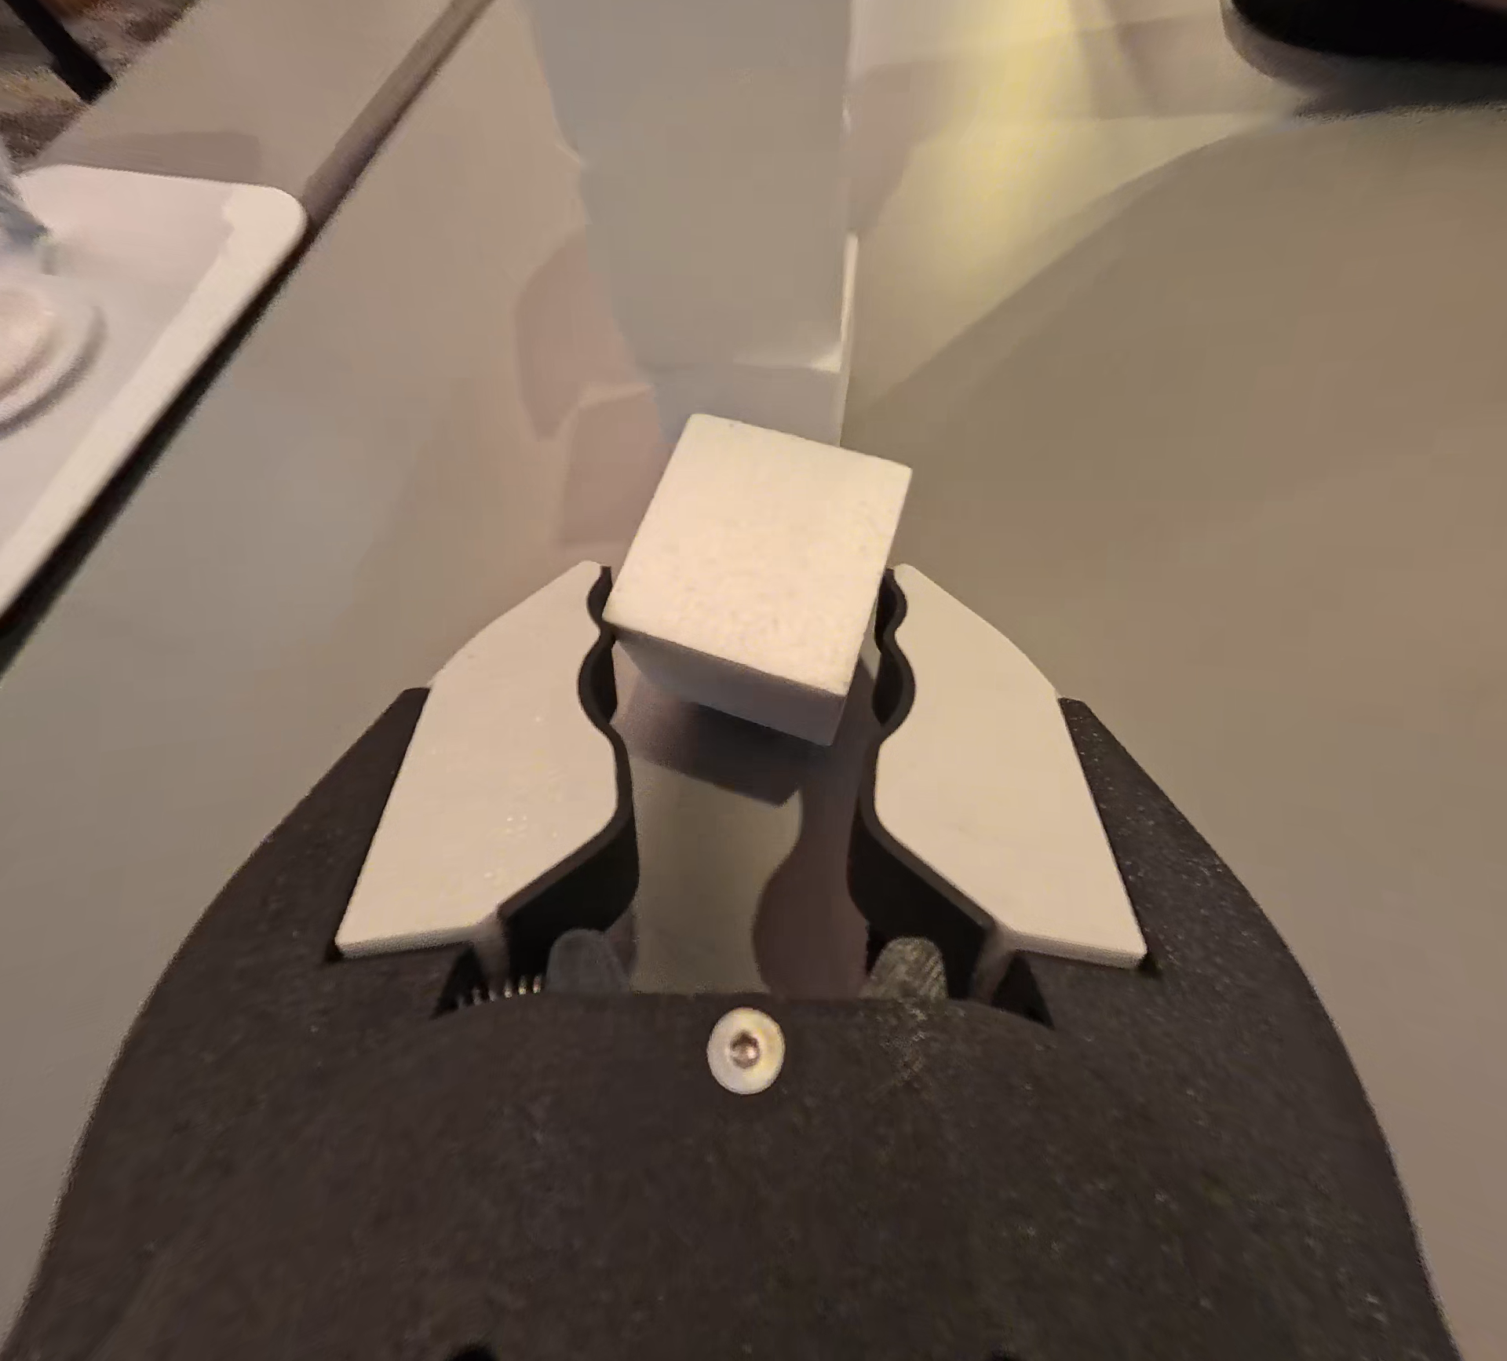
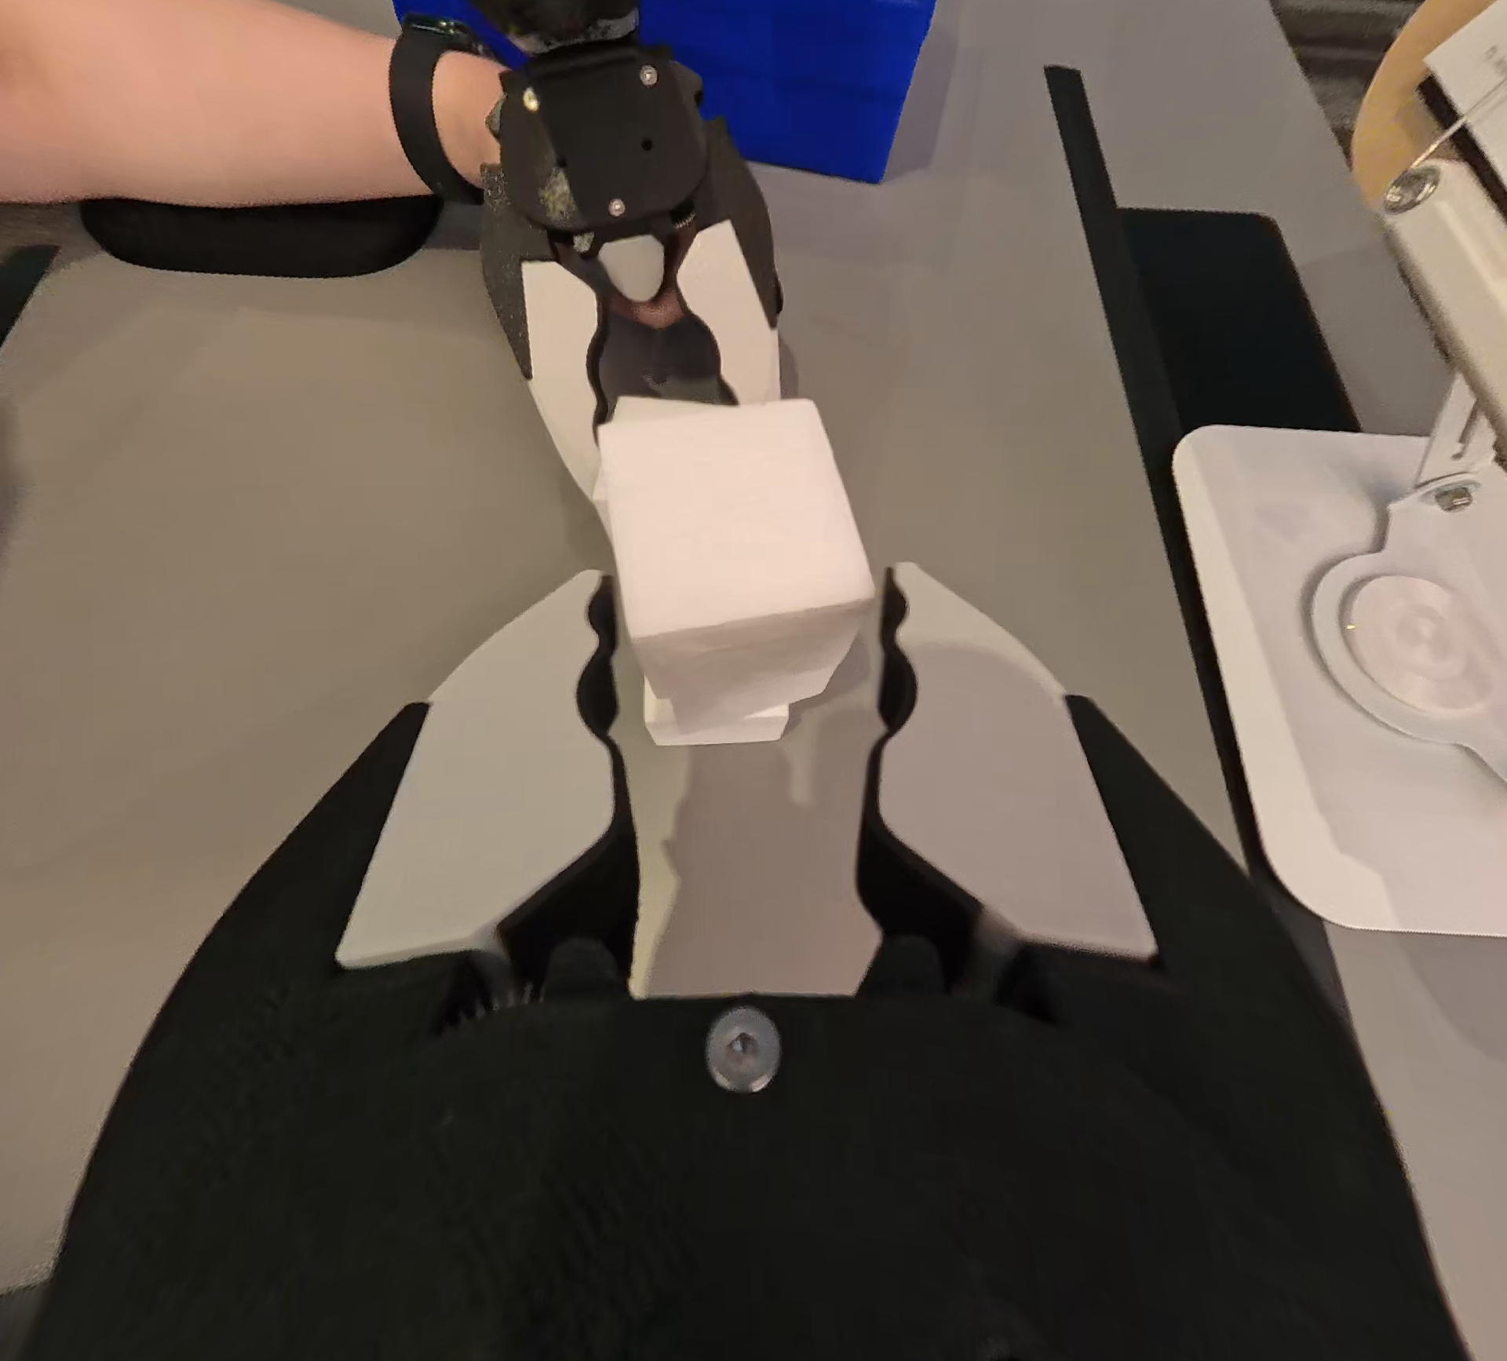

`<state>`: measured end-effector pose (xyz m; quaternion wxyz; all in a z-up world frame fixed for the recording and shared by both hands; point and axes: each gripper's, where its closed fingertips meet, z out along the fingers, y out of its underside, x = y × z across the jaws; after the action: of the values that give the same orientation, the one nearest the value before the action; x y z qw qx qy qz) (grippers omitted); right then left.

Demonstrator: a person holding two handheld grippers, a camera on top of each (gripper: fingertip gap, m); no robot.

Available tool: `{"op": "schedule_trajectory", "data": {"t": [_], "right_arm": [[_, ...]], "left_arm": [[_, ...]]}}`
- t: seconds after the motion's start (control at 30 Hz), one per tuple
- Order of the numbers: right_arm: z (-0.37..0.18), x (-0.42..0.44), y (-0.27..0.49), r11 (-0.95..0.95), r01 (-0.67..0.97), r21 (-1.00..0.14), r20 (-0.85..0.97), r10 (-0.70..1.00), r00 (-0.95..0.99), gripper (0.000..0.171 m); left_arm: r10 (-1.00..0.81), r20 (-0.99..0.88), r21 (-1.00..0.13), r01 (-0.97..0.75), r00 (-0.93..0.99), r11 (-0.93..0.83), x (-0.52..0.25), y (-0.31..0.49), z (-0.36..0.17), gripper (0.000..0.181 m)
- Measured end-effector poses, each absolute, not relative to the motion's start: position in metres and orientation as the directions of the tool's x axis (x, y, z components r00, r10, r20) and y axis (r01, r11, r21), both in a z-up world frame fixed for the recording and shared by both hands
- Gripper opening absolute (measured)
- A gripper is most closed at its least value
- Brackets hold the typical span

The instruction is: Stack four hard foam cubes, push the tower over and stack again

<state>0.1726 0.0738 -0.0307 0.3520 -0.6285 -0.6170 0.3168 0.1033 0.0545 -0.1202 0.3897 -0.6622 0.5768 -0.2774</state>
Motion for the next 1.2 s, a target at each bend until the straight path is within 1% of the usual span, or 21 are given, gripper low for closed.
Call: {"op": "schedule_trajectory", "data": {"t": [0.03, 0.07, 0.17, 0.23, 0.3, 0.33, 0.4, 0.47, 0.57, 0.7, 0.83, 0.9, 0.97, 1.03, 1.07, 1.13, 1.2], "right_arm": [[-0.028, 0.174, 0.073, 0.013, 0.544, -0.839, 0.044, 0.998, 0.045, 0.077], [-0.024, 0.178, 0.074, 0.015, 0.536, -0.844, 0.055, 0.997, 0.058, 0.086], [-0.002, 0.195, 0.071, 0.028, 0.452, -0.891, 0.069, 0.995, 0.074, 0.087], [0.011, 0.212, 0.071, 0.008, 0.399, -0.917, 0.05, 0.994, 0.096, 0.086], [0.019, 0.229, 0.071, -0.023, 0.353, -0.935, 0.021, 0.992, 0.121, 0.086], [0.021, 0.236, 0.071, -0.035, 0.333, -0.942, 0.009, 0.991, 0.13, 0.085], [0.024, 0.249, 0.072, -0.052, 0.307, -0.95, -0.005, 0.989, 0.15, 0.084], [0.026, 0.258, 0.07, -0.07, 0.287, -0.955, -0.025, 0.987, 0.157, 0.083], [0.024, 0.264, 0.065, -0.085, 0.289, -0.954, -0.039, 0.986, 0.16, 0.083], [0.013, 0.261, 0.058, -0.068, 0.355, -0.932, -0.015, 0.988, 0.151, 0.083], [0.006, 0.256, 0.054, -0.054, 0.394, -0.917, -0.001, 0.991, 0.133, 0.083], [0.006, 0.256, 0.054, -0.049, 0.398, -0.916, 0.005, 0.991, 0.132, 0.083], [0.011, 0.26, 0.056, -0.045, 0.385, -0.922, 0.014, 0.989, 0.148, 0.084], [0.018, 0.267, 0.059, -0.045, 0.357, -0.933, 0.018, 0.985, 0.173, 0.084], [0.022, 0.272, 0.059, -0.048, 0.341, -0.939, 0.016, 0.983, 0.182, 0.084], [0.029, 0.285, 0.062, -0.045, 0.314, -0.949, 0.024, 0.977, 0.211, 0.084], [0.034, 0.3, 0.067, -0.051, 0.287, -0.957, 0.024, 0.968, 0.251, 0.084]], "left_arm": [[-0.976, -0.081, -0.855, -0.517, 0.203, -0.037, 0.101, 0.057, -0.109, 0.061], [-0.97, -0.079, -0.879, -0.475, 0.23, -0.041, 0.098, 0.059, -0.092, 0.061], [-0.938, -0.084, -0.943, -0.331, 0.335, -0.034, 0.092, 0.07, -0.024, 0.061], [-0.926, -0.076, -0.962, -0.271, 0.369, -0.029, 0.099, 0.072, 0.021, 0.061], [-0.936, -0.063, -0.962, -0.27, 0.347, -0.035, 0.119, 0.065, 0.052, 0.061], [-0.936, -0.068, -0.952, -0.303, 0.346, -0.043, 0.132, 0.064, 0.059, 0.061], [-0.934, -0.127, -0.919, -0.393, 0.334, -0.016, 0.156, 0.062, 0.062, 0.061], [-0.931, -0.182, -0.872, -0.49, 0.318, 0.003, 0.173, 0.064, 0.052, 0.061], [-0.926, -0.17, -0.827, -0.559, 0.338, -0.053, 0.182, 0.07, 0.037, 0.061], [-0.936, -0.055, -0.87, -0.477, 0.346, -0.126, 0.189, 0.068, 0.038, 0.061], [-0.926, -0.064, -0.835, -0.529, 0.372, -0.155, 0.184, 0.075, 0.017, 0.061], [-0.935, -0.025, -0.842, -0.511, 0.355, -0.172, 0.184, 0.071, 0.012, 0.062], [-0.935, 0.026, -0.855, -0.476, 0.353, -0.203, 0.183, 0.066, 0.014, 0.082], [-0.92, 0.05, -0.872, -0.431, 0.389, -0.23, 0.173, 0.064, 0.024, 0.091], [-0.914, 0.06, -0.892, -0.389, 0.402, -0.23, 0.165, 0.062, 0.03, 0.091], [-0.895, 0.079, -0.925, -0.301, 0.439, -0.23, 0.143, 0.057, 0.038, 0.079], [-0.847, 0.08, -0.939, -0.245, 0.525, -0.241, 0.115, 0.063, 0.028, 0.068]]}}
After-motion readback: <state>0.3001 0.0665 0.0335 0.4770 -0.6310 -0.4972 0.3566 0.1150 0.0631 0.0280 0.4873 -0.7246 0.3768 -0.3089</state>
